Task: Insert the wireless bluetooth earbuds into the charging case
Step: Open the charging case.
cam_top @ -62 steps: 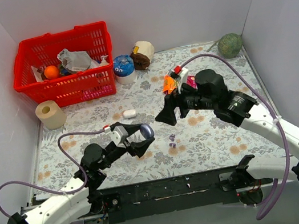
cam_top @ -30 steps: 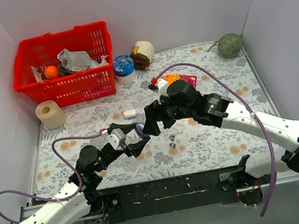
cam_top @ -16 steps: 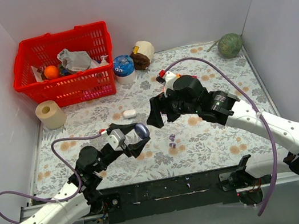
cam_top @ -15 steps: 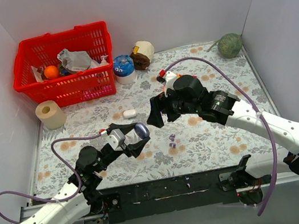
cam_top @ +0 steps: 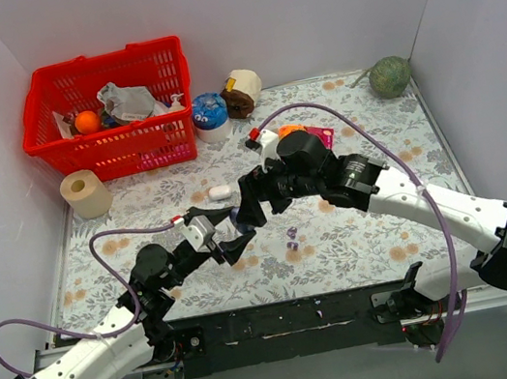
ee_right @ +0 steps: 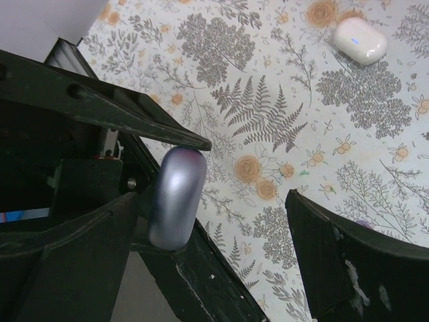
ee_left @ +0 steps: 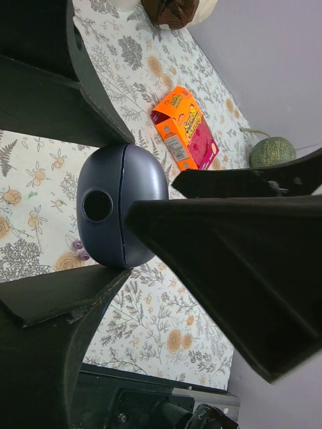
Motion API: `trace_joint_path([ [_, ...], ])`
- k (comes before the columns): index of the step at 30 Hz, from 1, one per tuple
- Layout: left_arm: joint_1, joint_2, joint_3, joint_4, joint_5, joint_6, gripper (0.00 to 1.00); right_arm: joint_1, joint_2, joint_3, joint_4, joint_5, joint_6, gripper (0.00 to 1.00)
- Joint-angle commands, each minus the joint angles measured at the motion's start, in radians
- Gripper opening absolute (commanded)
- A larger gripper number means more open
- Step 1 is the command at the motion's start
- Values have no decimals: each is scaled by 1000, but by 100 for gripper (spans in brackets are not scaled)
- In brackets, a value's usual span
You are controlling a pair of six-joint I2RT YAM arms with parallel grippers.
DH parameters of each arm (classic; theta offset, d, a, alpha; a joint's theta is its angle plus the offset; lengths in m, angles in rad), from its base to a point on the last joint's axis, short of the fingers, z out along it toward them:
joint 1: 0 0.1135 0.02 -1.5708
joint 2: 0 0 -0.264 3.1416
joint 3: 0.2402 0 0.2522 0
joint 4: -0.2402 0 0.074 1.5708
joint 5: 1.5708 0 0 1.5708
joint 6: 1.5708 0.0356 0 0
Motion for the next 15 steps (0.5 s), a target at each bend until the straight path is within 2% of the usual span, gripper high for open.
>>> trace_joint_path([
  [1,-4,-3,53,31,-2,7,0,3,24,27,-8,0,-12,98],
  [15,-4,-43,46,5,-15,12,0,-36,-24,-8,-17,62,8,96],
])
